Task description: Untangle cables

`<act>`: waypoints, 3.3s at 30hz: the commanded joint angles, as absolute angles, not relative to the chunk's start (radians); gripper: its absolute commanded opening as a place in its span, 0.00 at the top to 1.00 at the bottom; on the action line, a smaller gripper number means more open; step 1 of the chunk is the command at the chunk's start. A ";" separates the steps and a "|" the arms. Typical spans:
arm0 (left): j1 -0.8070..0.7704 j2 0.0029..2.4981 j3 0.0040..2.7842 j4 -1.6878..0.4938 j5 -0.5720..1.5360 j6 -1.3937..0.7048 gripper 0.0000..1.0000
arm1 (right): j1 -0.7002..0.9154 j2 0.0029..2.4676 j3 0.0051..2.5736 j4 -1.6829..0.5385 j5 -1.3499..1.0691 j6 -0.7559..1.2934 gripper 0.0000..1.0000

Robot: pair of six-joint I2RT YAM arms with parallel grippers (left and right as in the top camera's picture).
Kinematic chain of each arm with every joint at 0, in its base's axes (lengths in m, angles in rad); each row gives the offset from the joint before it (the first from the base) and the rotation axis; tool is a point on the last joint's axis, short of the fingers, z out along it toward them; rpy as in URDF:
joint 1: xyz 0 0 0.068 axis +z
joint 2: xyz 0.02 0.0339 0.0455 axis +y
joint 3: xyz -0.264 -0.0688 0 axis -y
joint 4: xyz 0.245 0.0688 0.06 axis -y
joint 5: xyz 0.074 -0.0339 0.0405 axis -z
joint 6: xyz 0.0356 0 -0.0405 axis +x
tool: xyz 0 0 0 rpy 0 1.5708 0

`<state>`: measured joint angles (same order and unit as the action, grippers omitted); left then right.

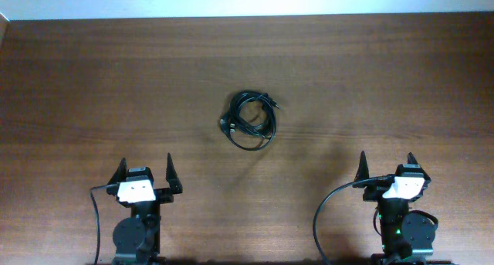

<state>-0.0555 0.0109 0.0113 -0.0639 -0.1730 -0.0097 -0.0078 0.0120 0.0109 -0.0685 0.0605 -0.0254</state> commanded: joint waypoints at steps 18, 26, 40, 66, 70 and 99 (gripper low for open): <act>-0.049 0.006 0.010 -0.068 -0.188 -0.019 0.01 | -0.014 0.006 0.006 -0.075 0.083 -0.014 0.01; -0.049 0.006 0.010 -0.068 -0.188 -0.019 0.01 | -0.014 0.006 0.006 -0.074 0.084 -0.014 0.01; -0.067 0.516 0.530 -0.277 0.039 -0.030 0.01 | -0.014 0.292 0.492 -0.457 -0.003 0.012 0.01; -0.360 2.143 1.967 -1.082 0.135 -0.201 0.01 | 0.209 1.409 2.202 -1.535 0.064 0.043 0.16; -0.371 2.222 1.967 -1.102 0.082 -0.378 0.00 | 0.209 1.409 2.202 -1.547 0.061 0.043 0.20; -0.425 1.600 2.376 -1.394 -0.023 -0.229 1.00 | 0.210 1.598 2.199 -1.521 -0.822 -0.421 0.15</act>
